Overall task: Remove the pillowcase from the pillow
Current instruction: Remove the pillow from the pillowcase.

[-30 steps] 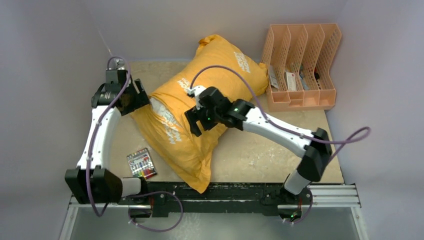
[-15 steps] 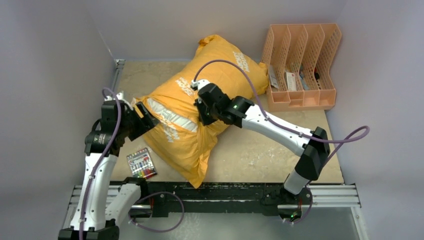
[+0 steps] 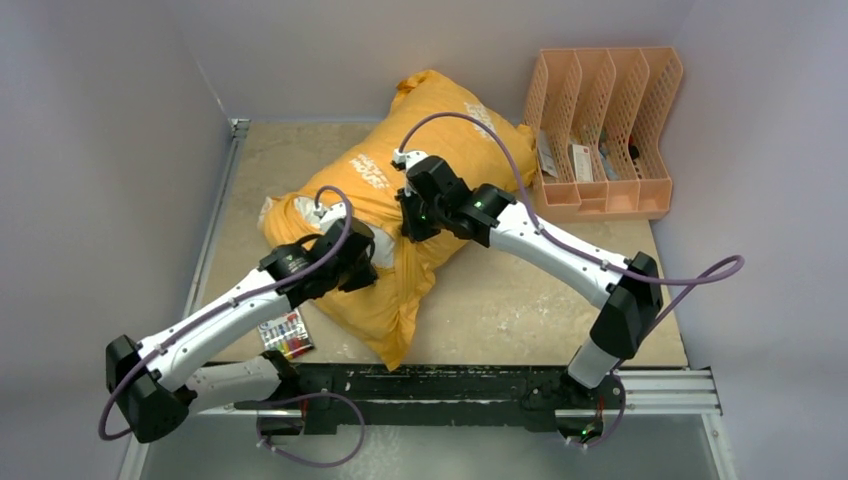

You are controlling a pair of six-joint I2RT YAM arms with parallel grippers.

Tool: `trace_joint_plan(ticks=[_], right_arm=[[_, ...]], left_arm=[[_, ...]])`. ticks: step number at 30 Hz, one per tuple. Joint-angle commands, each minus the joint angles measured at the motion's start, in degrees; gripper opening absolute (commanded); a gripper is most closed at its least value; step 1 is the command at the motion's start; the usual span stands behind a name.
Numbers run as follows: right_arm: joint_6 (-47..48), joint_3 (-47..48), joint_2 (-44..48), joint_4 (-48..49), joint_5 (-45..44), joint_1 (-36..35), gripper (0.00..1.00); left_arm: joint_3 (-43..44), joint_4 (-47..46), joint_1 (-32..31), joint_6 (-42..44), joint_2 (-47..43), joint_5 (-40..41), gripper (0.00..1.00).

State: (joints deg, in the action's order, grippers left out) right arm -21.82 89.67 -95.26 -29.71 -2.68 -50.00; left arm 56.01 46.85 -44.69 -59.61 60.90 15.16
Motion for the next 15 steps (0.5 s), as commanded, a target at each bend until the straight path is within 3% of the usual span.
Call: trace_joint_plan(ticks=[1,4,6,9,12,15], right_arm=[[2.7,1.8,4.3,-1.1,-13.8,1.7,0.0],[4.0,2.4,3.7,-5.2,-21.1,6.9,0.0],[3.0,2.8,3.5,-7.5,-19.8,11.4,0.0],[2.9,1.4,4.9,-5.8,-12.3,14.1,0.0],[4.7,0.0,6.5,-0.7,3.1,13.6,0.01],[2.1,-3.2,8.1,4.4,14.8,9.0,0.22]], left_arm=[[-0.4,4.5,-2.4,-3.6,-1.9,12.1,0.0],[-3.2,10.6,-2.4,-5.9,-7.5,15.4,0.0],[-4.6,15.0,-2.4,-7.6,-11.4,16.2,0.0],[-6.2,19.6,-2.5,-9.9,-15.7,16.0,0.0],[-6.4,19.9,-2.4,-10.3,-18.0,15.8,0.0],[-6.4,14.5,-2.4,-8.5,-17.0,13.6,0.0]])
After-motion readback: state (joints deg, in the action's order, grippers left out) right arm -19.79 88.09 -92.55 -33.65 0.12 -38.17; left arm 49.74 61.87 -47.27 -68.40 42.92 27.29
